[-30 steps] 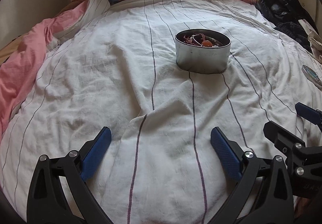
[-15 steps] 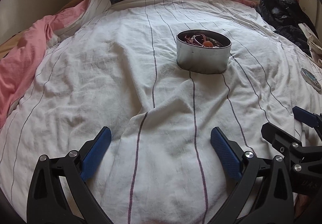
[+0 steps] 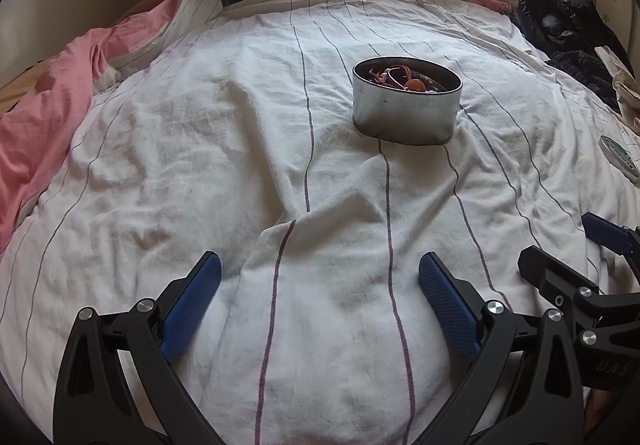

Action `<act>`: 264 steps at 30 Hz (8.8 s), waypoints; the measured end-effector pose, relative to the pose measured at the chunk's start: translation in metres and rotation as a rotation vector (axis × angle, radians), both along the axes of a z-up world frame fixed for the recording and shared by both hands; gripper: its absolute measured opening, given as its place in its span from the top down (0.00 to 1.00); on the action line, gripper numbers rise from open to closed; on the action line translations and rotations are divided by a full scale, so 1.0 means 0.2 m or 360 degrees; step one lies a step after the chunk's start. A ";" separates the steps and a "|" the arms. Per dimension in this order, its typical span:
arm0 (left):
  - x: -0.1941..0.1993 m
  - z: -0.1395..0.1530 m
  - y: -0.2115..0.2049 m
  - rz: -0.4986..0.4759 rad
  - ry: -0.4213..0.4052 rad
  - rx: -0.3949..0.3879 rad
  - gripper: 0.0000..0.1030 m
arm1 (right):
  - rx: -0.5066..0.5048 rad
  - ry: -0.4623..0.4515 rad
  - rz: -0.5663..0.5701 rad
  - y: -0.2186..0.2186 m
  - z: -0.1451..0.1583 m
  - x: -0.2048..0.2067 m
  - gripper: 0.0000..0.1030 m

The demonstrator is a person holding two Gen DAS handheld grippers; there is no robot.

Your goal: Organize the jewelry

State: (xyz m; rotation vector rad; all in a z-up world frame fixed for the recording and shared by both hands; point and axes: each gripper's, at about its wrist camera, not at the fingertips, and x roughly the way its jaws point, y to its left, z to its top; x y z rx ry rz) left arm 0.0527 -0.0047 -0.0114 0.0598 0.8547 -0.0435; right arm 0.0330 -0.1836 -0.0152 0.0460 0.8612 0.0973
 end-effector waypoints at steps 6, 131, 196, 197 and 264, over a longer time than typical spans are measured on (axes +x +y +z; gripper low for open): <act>0.00 0.00 -0.01 0.0024 0.0011 0.0046 0.07 | -0.0003 0.0005 0.0000 0.01 -0.01 0.00 0.07; 0.01 -0.04 -0.04 0.0008 0.0074 0.0119 0.07 | -0.0030 0.0024 -0.0001 0.00 -0.04 -0.03 0.07; -0.06 0.04 0.04 0.0102 -0.0052 0.0099 0.07 | -0.0058 0.0037 -0.0001 0.02 -0.06 -0.01 0.07; -0.06 0.05 0.05 0.0115 -0.0055 0.0112 0.07 | -0.0059 0.0038 -0.0001 0.02 -0.06 -0.01 0.07; -0.02 0.00 0.13 0.0165 0.0006 0.0052 0.07 | 0.0002 -0.0004 -0.0027 -0.02 -0.03 -0.02 0.07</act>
